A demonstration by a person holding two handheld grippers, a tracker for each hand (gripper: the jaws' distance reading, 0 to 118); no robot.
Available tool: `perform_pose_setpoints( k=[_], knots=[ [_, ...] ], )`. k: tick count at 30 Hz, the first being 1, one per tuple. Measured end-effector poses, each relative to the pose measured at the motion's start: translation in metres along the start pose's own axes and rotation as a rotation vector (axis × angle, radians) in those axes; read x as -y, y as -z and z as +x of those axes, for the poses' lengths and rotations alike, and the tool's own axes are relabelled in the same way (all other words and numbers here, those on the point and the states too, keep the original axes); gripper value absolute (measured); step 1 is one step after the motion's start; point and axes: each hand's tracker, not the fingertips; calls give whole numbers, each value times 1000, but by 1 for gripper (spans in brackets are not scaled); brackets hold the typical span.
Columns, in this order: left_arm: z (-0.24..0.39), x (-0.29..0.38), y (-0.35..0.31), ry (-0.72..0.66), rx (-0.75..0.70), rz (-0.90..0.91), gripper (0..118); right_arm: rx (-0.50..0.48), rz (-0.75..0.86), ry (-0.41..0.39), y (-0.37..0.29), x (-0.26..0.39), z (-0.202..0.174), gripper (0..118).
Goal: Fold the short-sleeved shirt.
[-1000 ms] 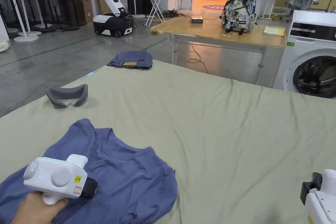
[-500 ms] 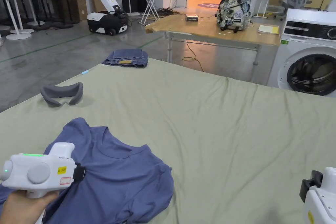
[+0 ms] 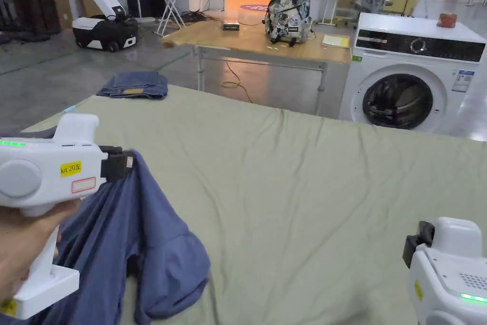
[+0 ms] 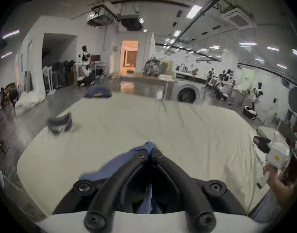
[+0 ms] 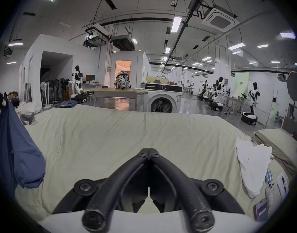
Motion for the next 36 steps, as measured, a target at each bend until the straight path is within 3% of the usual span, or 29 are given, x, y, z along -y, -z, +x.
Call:
perform_pose_setpoints(
  k=[8, 16, 21, 25, 32, 34, 36],
  knots=[
    [106, -55, 20, 86, 230, 62, 0, 48, 21, 13, -16, -5, 31, 0],
    [238, -63, 64, 178, 486, 37, 0, 135, 33, 23, -38, -5, 74, 0],
    [315, -40, 93, 199, 648, -33, 0, 197, 25, 26, -51, 0, 105, 0],
    [360, -2, 117, 236, 683, -142, 0, 232, 8, 35, -57, 8, 125, 0],
    [377, 62, 145, 202, 694, -294, 0, 266, -39, 51, -60, 22, 143, 0],
    [370, 71, 144, 192, 680, -293, 6, 265, -49, 55, -59, 25, 145, 0],
    [360, 72, 136, 180, 657, -249, 33, 262, -54, 58, -59, 26, 144, 0]
  ],
)
